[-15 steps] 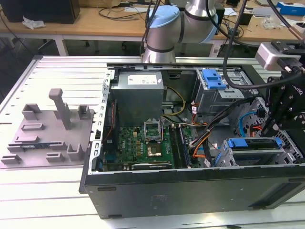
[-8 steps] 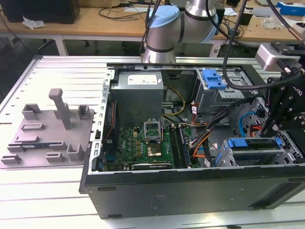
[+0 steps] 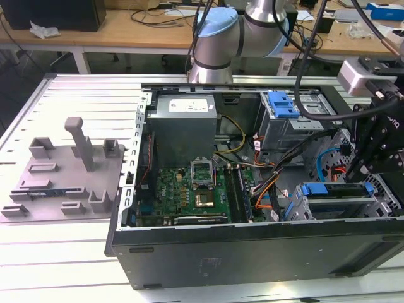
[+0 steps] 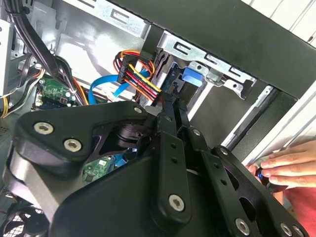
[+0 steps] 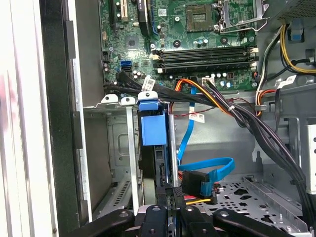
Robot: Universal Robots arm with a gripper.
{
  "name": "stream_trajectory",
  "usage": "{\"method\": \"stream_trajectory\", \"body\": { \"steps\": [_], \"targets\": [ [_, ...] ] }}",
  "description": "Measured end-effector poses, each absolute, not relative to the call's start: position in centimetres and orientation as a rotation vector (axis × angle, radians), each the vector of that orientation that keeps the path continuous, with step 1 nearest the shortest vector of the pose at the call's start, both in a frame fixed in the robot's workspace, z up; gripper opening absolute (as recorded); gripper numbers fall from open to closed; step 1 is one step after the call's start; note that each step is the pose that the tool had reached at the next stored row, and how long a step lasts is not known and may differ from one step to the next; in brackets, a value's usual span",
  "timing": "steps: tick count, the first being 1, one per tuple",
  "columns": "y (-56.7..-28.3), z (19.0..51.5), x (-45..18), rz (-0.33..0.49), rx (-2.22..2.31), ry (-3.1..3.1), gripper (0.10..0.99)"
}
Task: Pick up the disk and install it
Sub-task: 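Insert the disk into the insertion slot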
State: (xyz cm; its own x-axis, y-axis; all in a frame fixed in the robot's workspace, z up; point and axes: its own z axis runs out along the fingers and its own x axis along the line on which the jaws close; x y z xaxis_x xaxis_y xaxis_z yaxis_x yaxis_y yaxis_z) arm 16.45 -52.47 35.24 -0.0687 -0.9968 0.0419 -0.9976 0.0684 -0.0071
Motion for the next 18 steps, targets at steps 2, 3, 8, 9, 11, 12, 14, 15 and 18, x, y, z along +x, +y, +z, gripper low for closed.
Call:
{"method": "stream_trajectory", "body": {
  "steps": [2, 3, 8, 9, 11, 12, 14, 15, 18],
  "targets": [
    [-52.47, 35.21, 16.45, 0.053, 2.126, -2.277, 0.165],
    [-52.47, 35.19, 16.45, 0.053, 2.126, -2.277, 0.165],
    [-52.49, 35.04, 16.45, 0.052, 2.126, -2.277, 0.165],
    [-52.49, 35.02, 16.45, 0.053, 2.126, -2.277, 0.165],
    [-52.5, 34.99, 16.45, 0.052, 2.126, -2.277, 0.165],
    [-52.5, 34.96, 16.45, 0.052, 2.126, -2.277, 0.165],
    [-52.5, 34.92, 16.45, 0.053, 2.126, -2.277, 0.165],
    [-52.5, 34.9, 16.45, 0.053, 2.126, -2.277, 0.165],
    [-52.54, 34.82, 16.45, 0.052, 2.126, -2.277, 0.165]
  ]
}}
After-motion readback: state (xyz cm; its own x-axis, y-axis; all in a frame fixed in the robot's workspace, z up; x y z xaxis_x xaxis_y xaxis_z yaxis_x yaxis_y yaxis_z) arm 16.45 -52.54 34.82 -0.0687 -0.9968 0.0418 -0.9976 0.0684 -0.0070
